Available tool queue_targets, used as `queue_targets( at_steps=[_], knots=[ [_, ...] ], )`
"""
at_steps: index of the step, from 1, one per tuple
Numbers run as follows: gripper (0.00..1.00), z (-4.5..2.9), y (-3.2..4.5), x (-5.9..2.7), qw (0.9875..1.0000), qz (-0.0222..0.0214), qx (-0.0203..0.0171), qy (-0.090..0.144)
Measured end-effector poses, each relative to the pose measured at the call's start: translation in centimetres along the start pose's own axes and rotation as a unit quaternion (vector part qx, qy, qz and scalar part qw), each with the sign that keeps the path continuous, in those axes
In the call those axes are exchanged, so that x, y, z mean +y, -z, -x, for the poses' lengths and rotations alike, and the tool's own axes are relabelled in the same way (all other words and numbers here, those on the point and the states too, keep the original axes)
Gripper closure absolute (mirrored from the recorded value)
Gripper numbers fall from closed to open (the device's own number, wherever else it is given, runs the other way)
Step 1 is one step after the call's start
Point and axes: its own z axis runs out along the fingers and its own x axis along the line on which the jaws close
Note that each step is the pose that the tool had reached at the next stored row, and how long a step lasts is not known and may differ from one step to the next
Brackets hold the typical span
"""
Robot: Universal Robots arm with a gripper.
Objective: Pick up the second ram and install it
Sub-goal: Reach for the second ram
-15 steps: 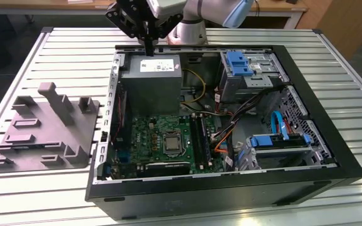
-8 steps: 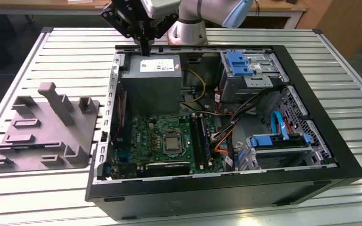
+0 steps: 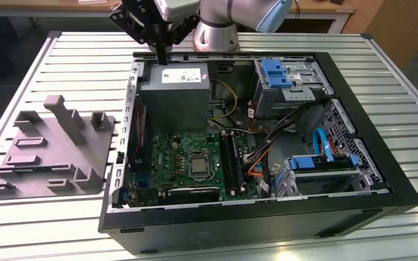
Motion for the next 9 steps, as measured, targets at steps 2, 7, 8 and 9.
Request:
queue_targets(
  at_steps=[2, 7, 8, 9],
  knots=[
    [0.90, -0.14, 0.01, -0.01, 1.0000, 0.0000, 0.0000, 0.000],
    [0.90, -0.50, 0.02, -0.04, 1.0000, 0.0000, 0.0000, 0.000],
    [0.90, -0.57, 0.02, -0.04, 1.0000, 0.0000, 0.0000, 0.000],
    [0.90, -0.65, 0.02, -0.05, 1.0000, 0.0000, 0.0001, 0.000]
  ],
)
